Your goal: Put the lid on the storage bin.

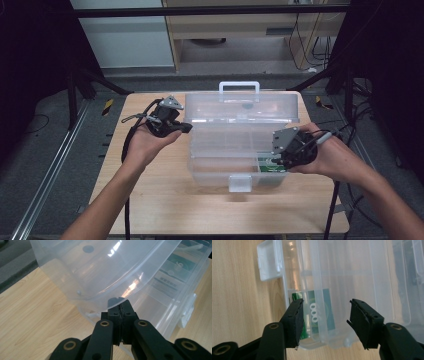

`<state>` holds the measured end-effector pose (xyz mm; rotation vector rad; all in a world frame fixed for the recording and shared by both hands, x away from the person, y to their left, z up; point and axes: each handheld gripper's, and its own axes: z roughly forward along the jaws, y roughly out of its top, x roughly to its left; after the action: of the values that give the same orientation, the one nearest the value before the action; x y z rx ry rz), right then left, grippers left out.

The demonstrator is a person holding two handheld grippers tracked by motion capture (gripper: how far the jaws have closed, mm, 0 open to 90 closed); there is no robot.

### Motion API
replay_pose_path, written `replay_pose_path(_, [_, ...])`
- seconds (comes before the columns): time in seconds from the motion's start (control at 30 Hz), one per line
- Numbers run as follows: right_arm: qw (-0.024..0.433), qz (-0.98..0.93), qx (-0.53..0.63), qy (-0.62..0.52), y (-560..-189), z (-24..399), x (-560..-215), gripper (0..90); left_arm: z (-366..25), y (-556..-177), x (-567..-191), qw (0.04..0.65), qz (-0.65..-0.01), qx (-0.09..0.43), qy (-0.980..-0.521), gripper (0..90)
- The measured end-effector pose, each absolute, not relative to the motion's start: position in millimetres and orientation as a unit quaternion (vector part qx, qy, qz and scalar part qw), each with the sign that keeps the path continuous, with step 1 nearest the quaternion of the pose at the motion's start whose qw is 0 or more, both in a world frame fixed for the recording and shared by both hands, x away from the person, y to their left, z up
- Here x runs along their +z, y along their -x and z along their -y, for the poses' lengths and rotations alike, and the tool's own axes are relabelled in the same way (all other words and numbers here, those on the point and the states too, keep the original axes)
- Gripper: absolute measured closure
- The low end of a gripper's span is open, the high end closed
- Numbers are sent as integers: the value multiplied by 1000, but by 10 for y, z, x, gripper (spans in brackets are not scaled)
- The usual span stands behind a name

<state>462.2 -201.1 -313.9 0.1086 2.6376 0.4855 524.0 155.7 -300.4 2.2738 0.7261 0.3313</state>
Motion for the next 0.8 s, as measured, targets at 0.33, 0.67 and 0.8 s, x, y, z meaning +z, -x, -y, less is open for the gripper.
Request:
replay_pose_path(0.33, [248, -945, 192, -93, -4433, 2417, -3214, 326, -1567, -5104, -3142, 356, -275, 125, -885, 892])
replay_pose_path(0.67, [250, -944, 179, -118, -4373, 2651, -3313, 239, -1574, -5005, -3262, 354, -269, 126, -887, 893])
replay_pose_path(0.8, [250, -944, 178, -124, -4370, 2697, -3360, 234, -1578, -4961, -3318, 356, -268, 126, -886, 893])
